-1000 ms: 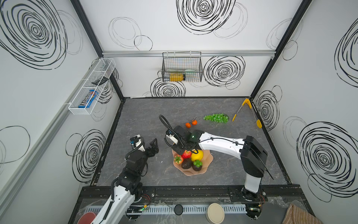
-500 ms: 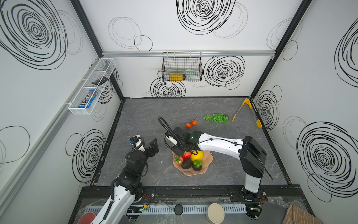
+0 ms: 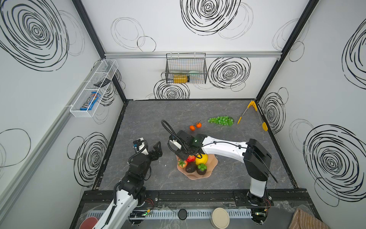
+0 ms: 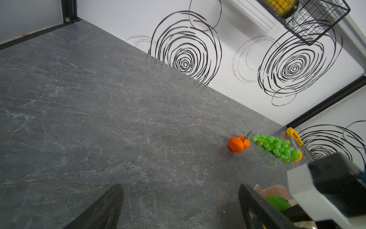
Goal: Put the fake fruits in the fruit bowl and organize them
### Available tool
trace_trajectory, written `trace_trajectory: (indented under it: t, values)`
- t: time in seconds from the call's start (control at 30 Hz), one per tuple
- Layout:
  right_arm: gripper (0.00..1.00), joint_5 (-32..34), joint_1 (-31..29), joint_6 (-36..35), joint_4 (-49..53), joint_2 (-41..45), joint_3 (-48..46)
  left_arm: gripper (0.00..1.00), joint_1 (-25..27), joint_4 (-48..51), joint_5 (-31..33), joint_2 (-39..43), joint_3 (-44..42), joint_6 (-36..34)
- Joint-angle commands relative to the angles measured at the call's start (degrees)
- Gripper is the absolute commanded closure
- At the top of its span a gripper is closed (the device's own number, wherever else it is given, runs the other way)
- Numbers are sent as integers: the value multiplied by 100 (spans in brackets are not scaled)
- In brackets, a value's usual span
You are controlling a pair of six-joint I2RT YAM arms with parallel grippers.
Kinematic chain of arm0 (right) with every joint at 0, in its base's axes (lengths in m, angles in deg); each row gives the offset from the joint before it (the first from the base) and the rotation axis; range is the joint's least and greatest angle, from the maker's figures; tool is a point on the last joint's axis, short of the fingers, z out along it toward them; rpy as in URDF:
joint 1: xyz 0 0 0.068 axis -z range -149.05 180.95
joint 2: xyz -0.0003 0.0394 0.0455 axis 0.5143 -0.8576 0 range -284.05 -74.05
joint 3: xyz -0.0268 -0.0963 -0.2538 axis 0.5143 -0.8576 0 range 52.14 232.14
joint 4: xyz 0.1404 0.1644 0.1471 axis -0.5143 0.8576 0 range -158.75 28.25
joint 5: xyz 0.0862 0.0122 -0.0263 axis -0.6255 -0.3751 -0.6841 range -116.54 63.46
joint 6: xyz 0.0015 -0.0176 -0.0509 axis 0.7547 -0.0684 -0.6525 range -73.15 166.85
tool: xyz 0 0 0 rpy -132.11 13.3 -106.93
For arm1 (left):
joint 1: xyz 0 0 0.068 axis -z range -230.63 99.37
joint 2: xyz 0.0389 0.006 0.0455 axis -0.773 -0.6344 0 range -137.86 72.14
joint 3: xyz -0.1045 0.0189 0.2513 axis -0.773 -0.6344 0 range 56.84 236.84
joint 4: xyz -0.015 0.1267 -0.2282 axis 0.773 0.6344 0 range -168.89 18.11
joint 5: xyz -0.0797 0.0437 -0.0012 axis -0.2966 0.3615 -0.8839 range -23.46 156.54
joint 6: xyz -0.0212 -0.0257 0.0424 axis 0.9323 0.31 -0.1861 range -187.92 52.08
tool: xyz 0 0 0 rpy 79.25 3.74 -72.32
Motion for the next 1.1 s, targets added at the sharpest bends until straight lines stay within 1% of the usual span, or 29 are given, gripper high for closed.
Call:
trace_trajectory:
  t: [0.0,0.4,0.53,0.6,0.63,0.87,1.07]
  values:
    - [35,28,-49,24,142,-14,171,5,21,-232,88,31,-29,-89]
    - [32,-64,-48,64,40,174,175,5,21,-259,79,18,-37,-103]
    - [29,-210,-20,114,11,249,256,5,17,-312,19,1,-64,-116]
    - [21,-172,-15,132,-3,280,293,5,21,-330,2,0,-65,-116]
    - [21,-141,-14,125,-1,289,318,5,17,-332,-8,-8,-63,-124]
    - [21,30,121,100,-38,479,472,5,21,-402,-94,-81,-74,-125]
    - [24,149,399,107,-222,983,399,5,21,-500,-247,-224,-65,-127]
